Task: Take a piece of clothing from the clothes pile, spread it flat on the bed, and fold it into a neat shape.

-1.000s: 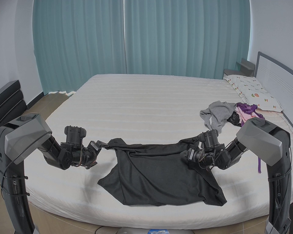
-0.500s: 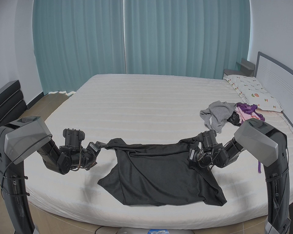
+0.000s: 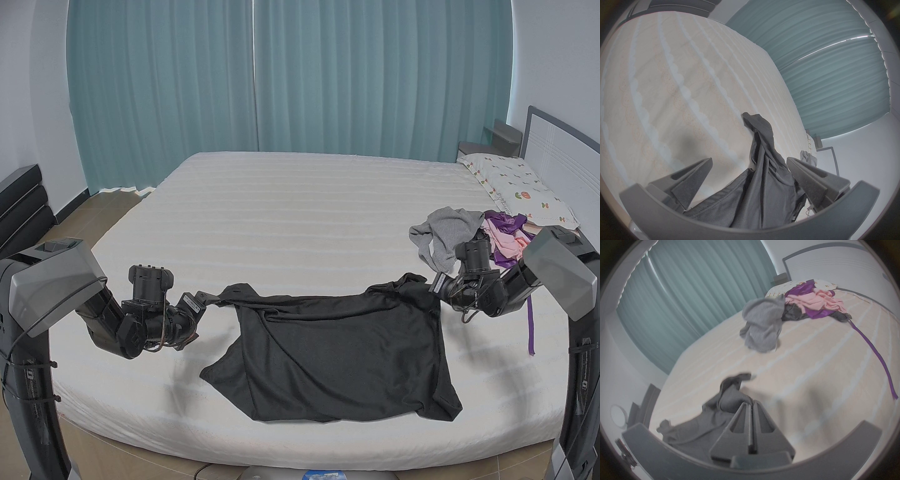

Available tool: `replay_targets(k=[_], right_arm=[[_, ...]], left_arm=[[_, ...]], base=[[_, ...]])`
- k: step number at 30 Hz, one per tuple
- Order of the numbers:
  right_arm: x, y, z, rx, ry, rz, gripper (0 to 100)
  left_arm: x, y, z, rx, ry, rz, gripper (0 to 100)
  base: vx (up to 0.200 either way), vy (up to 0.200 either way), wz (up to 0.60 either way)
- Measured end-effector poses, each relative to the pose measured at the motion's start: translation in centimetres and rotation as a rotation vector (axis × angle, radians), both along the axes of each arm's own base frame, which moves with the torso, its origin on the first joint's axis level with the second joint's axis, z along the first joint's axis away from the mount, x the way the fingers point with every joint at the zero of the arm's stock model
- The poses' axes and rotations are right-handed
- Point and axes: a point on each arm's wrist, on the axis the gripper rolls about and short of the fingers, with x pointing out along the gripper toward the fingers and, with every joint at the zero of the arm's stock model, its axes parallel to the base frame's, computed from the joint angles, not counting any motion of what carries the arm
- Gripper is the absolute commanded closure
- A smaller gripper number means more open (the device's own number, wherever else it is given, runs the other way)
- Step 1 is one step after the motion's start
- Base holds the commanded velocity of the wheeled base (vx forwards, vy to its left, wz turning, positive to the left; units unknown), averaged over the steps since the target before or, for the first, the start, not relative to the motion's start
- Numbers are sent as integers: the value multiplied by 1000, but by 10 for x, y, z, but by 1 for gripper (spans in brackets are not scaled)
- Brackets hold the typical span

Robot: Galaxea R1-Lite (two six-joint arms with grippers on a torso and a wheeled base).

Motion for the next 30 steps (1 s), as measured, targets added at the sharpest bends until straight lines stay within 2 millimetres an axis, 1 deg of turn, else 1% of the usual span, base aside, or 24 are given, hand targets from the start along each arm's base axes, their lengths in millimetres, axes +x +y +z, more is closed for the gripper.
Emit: replay_targets(k=[2,4,9,10,15,20,23,27,30], right_arm=[[5,-16,4,32,-44,-19,100],[10,-29,4,48,-81,-39,100],[18,-48,-11,61,-139,-71,100],[19,-51,-15,61,-149,-76,0],[20,-61,-31,66,-158,-88,0],[11,-63,-31,97,-138,-56,0],[-1,-64,-24,130,-117,-14,0],[-25,-65,-14,164,-81,25,0],[-48,-65,-7,189,-53,52,0]], left_arm=[[0,0,0,1,-1,0,0],[0,0,0,1,-1,0,0],[0,0,0,2,-1,-1,0],[0,0,0,2,-2,-1,0],[0,-1,0,4,-2,-4,0],[0,-1,-1,4,-1,-5,0],[0,-1,-1,3,0,-4,0],[-2,-1,-2,2,7,-4,0],[-4,0,-2,1,15,-4,0]], base=[[0,0,0],[0,0,0],[0,0,0],[0,0,0],[0,0,0],[0,0,0],[0,0,0],[0,0,0],[0,0,0]])
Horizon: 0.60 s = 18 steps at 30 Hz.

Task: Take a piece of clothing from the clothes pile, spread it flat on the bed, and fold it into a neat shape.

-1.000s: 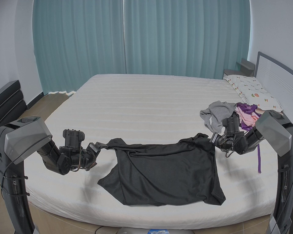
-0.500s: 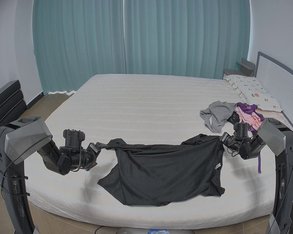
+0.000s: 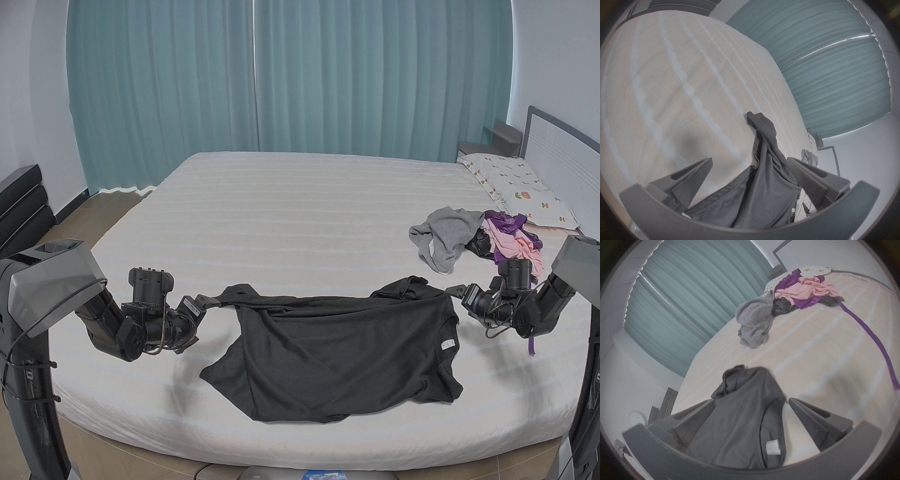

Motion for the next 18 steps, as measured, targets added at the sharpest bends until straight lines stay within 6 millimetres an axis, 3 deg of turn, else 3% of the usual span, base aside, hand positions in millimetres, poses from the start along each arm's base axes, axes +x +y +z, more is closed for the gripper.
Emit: replay_targets(k=[11,18], right_arm=[[-87,5,9,72,83,80,0],[-105,0,8,129,52,87,0]], left_arm=[[-13,-1,2,-3,21,-12,0],[-23,-6,4,-4,0,-32,0]], base=[[0,0,0],[-171,0,0]])
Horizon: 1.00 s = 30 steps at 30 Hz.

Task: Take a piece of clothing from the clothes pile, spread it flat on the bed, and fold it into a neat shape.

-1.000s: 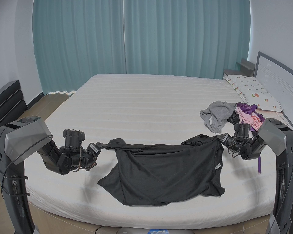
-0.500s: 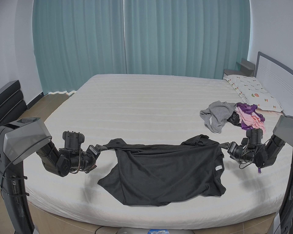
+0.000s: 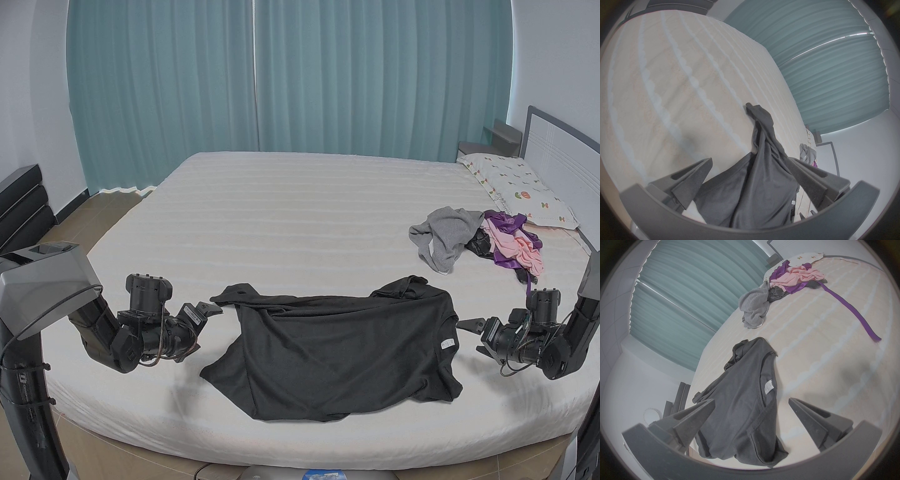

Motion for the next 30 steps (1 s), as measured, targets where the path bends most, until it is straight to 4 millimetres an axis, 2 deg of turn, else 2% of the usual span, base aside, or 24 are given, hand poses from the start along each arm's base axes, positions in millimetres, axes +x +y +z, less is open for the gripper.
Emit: replay_targets(k=[6,15,20,24,30], right_arm=[[-4,0,0,5,-3,-16,0],[1,13,20,-56,-70,-61,0],[-3,22,27,25,-66,-90,0],[-3,26,23,98,-37,-127,0],[-2,29,11,64,-69,-100,0]], left_arm=[[-7,-4,-5,33,8,-22,0],[-7,-7,-10,112,-1,-37,0],[-6,-19,-18,206,-4,-16,0],[-1,-30,-25,262,-12,-21,0],[12,-39,-32,297,8,-33,0]], base=[[-200,0,0],[0,0,0],[0,0,0],[0,0,0],[0,0,0]])
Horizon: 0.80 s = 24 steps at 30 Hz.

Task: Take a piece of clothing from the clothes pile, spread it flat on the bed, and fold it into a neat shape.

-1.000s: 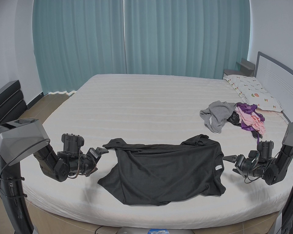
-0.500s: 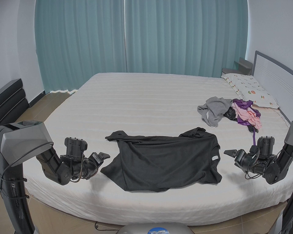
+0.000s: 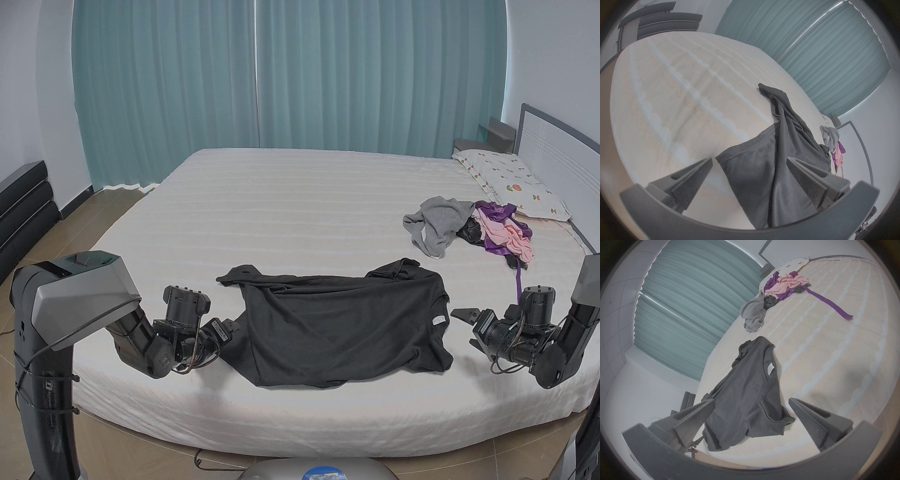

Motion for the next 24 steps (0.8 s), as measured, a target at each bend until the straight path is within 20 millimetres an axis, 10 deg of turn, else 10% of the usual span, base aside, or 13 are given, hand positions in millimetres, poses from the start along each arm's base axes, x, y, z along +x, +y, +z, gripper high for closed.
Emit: replay_targets(k=[1,24], right_arm=[[0,0,-2,-6,-1,4,0],[-10,2,-31,-77,64,48,0]], left_arm=[[2,-1,-1,3,5,-1,100],[-42,15,6,112,102,6,100]], base=[[0,0,0],[0,0,0]])
